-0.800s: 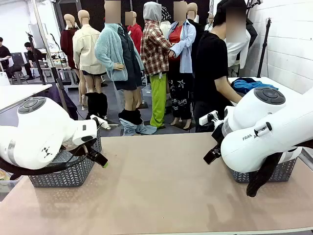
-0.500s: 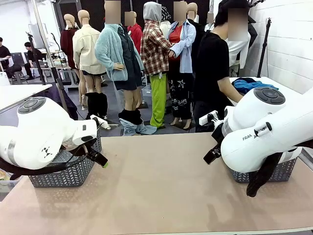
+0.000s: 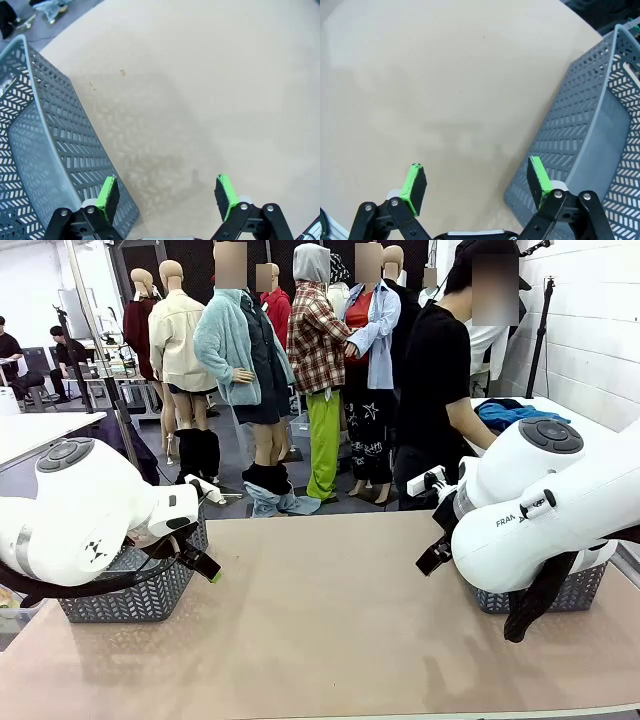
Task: Sort the tops and bottoms.
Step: Lift clothes from the center of the table with your left hand.
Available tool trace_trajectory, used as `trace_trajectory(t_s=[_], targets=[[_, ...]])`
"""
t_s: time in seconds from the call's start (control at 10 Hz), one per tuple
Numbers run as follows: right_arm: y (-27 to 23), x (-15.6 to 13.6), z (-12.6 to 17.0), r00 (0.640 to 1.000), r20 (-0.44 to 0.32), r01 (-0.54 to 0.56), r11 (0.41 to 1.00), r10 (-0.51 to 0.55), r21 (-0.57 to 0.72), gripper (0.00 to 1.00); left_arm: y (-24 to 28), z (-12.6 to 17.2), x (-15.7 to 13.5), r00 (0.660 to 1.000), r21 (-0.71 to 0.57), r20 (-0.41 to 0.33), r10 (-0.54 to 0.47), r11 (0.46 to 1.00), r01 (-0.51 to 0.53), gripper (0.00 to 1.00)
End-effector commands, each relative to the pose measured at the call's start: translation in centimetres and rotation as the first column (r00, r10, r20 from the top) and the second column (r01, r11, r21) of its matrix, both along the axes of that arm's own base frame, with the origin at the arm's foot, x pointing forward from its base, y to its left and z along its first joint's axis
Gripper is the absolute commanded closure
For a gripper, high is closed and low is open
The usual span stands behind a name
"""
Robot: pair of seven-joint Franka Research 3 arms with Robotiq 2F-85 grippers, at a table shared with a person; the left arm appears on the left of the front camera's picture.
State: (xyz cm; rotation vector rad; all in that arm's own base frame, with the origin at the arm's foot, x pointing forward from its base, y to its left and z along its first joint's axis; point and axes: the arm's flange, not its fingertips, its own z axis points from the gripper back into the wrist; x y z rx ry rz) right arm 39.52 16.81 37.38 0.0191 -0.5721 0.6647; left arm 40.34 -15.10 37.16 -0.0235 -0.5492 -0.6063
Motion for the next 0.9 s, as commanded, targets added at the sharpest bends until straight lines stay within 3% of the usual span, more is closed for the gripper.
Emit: trace_trajectory(t_s=[0.0, 0.3, 0.4, 0.6, 0.8], targets=[[0.0, 0.0, 0.0, 1.0, 0.0, 0.001, 1.0, -0.001, 0.001, 0.0, 0.0, 0.0, 0.0, 1.0, 0.0, 0.0, 0.0, 1.0, 0.0, 0.0], [0.0, 0.0, 0.0, 1.0, 0.0, 0.0, 1.0, 0.0, 0.0, 0.0, 0.0, 0.0, 0.0, 1.0, 0.0, 0.0, 0.0, 1.0, 0.0, 0.0], [0.2, -0.2, 0.7, 0.999, 0.035, 0.023, 1.0, -0.023, 0.002, 0.0, 0.0, 0.0, 0.0, 1.0, 0.0, 0.0, 0.0, 1.0, 0.0, 0.0], [0.9, -0.6, 2.8, 0.991, 0.122, 0.044, 0.999, -0.047, 0.027, 0.0, -1.3, 4.1, -1.0, 0.987, 0.027, 0.138, -0.078, 0.997, 0.075, 0.0], [0.2, -1.2, 5.5, 0.975, 0.209, 0.065, 0.997, -0.072, 0.039, 0.0, -1.9, 7.7, -2.1, 0.966, 0.04, 0.226, -0.122, 0.992, 0.116, 0.0]])
